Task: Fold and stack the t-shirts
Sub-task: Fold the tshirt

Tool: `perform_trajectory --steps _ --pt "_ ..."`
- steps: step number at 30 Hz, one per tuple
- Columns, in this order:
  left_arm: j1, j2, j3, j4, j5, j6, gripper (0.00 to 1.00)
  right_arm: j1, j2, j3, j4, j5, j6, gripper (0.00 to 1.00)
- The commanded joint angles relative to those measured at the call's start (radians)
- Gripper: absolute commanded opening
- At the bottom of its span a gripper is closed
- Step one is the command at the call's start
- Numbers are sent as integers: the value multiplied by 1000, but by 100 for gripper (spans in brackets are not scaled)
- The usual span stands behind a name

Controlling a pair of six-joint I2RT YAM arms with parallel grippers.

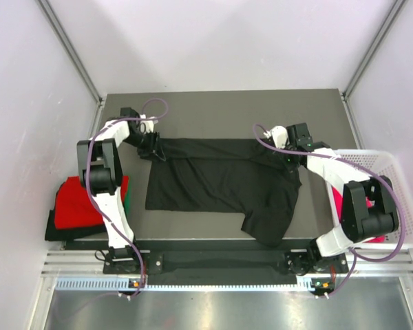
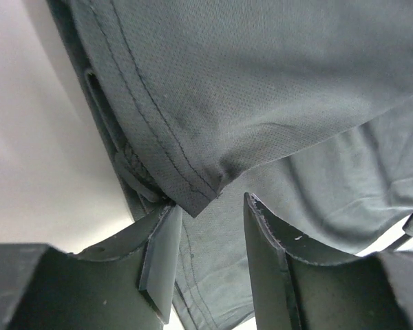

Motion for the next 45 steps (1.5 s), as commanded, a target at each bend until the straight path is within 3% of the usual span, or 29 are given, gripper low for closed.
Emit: perform_trajectory --steps 1,12,19,20,27,38,45 --pt "0 0 42 31 -11 -13 46 8 -3 16 22 -6 4 0" --pt "-1 12 21 -7 -60 6 38 10 4 26 24 -8 7 0" --pt "-1 3 15 4 -58 3 1 8 -2 20 21 -31 4 0" --pt "-3 -7 4 5 -57 3 0 8 -2 20 19 -31 5 0" --pt "-3 -93 -58 14 -89 24 0 10 -9 16 18 -29 2 0" --pt "-3 -97 -41 -22 -136 55 1 7 -55 0 -18 -42 -19 0" --pt "-3 -115 -44 -24 -156 62 11 10 -42 -19 -41 -67 -36 0"
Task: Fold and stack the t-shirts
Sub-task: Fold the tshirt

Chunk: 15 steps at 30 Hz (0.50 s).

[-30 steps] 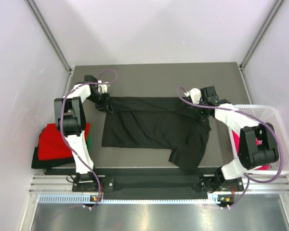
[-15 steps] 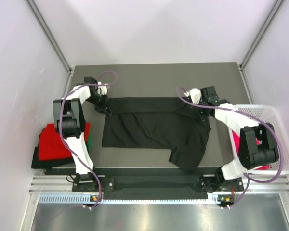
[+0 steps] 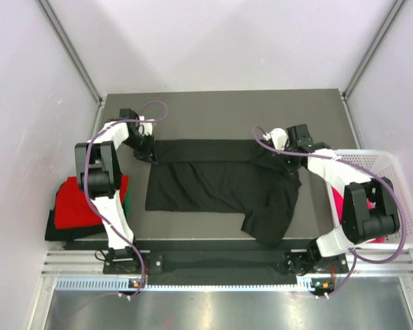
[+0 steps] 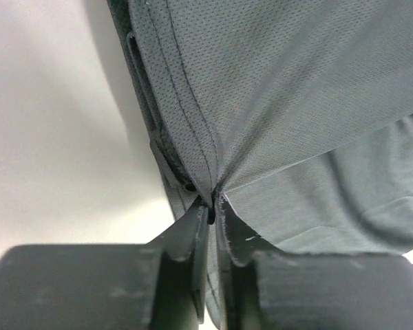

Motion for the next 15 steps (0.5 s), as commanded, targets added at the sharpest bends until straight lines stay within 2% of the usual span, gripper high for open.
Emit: perform_trajectory --steps 1,2,3,5,10,15 --pt "0 -61 9 -29 -37 22 15 10 -23 -5 -45 -45 -28 2" --pt "-1 -72 11 -32 -56 21 26 8 -9 4 -67 -57 -31 5" --pt "0 -78 14 -38 -60 30 29 8 0 18 -91 -81 -37 18" --pt "0 -91 29 -64 -60 39 38 8 23 65 -168 -105 -47 24" --pt "-1 -97 129 -132 -39 42 41 4 31 169 -237 -155 -80 29" --pt "0 -45 256 -103 -34 26 41 -10 112 283 -196 -91 -72 28"
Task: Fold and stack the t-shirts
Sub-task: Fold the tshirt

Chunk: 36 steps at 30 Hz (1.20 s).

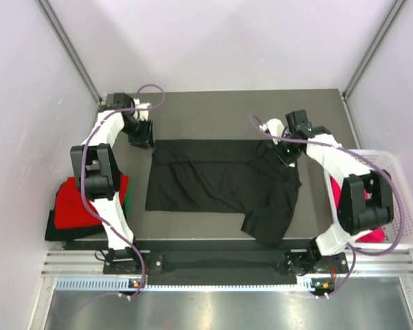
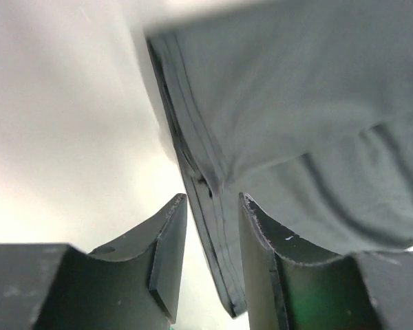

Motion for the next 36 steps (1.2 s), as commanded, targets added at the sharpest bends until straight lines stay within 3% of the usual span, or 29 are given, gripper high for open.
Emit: perform_trajectory --steps 1,3,7,15,26,29,33,36 --pt "-1 18 111 8 9 -3 41 -12 87 108 37 34 0 28" --pt "-1 64 169 12 -10 -9 41 -20 132 145 51 71 16 29" --pt "2 170 244 60 -36 -30 63 -69 261 258 83 88 50 35" --pt "2 273 321 107 -10 -66 64 -207 485 536 12 -49 148 37" --pt "4 357 385 88 -1 -84 64 -276 645 690 -73 -216 159 39" --pt "2 377 398 84 4 -84 61 -282 684 728 -96 -265 158 40" --pt "2 391 410 81 18 -84 44 -289 754 786 -133 -287 156 36" --pt "2 407 419 76 26 -83 13 -289 764 789 -125 -251 164 18"
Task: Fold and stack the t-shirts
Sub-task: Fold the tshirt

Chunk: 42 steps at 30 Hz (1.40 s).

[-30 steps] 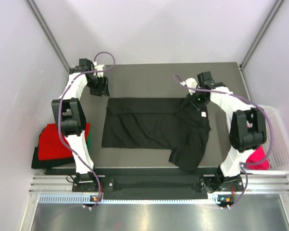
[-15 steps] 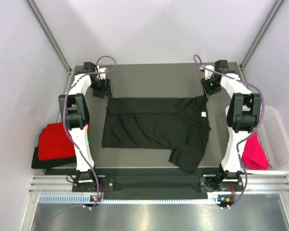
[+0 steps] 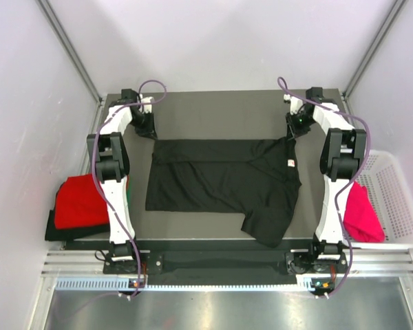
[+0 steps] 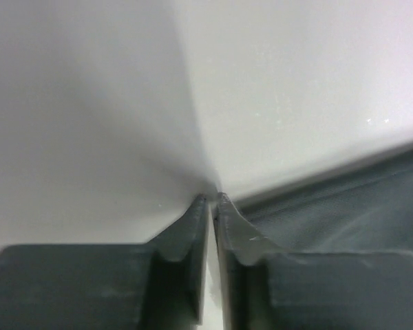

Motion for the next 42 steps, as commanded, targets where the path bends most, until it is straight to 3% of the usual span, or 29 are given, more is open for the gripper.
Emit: perform_trajectory --steps 1,2,5,21,22,23,25,26,29,35,42 --pt "1 31 31 -8 27 6 7 -11 27 31 -16 -5 12 14" --pt "1 36 33 -8 27 6 0 -11 27 29 -3 19 13 7" --pt "1 40 28 2 30 1 0 -13 26 29 23 68 18 1" --pt "15 33 57 71 -7 -31 0 -11 164 250 56 108 38 7" --pt "15 31 67 68 -1 -31 2 -10 170 261 44 108 43 7" --pt "15 25 67 68 15 -28 11 -10 187 295 39 104 43 7" --pt "16 11 62 58 62 -37 31 -8 188 304 40 101 44 7" --pt "13 -11 53 55 78 -45 47 -8 185 299 43 101 44 7" --pt "6 -67 -10 60 115 -50 56 -5 176 280 45 96 38 8" --pt "-7 -93 -67 34 108 -47 56 -2 165 255 50 87 38 8" --pt "-22 -98 -102 18 81 -28 44 1 145 243 47 81 41 8"
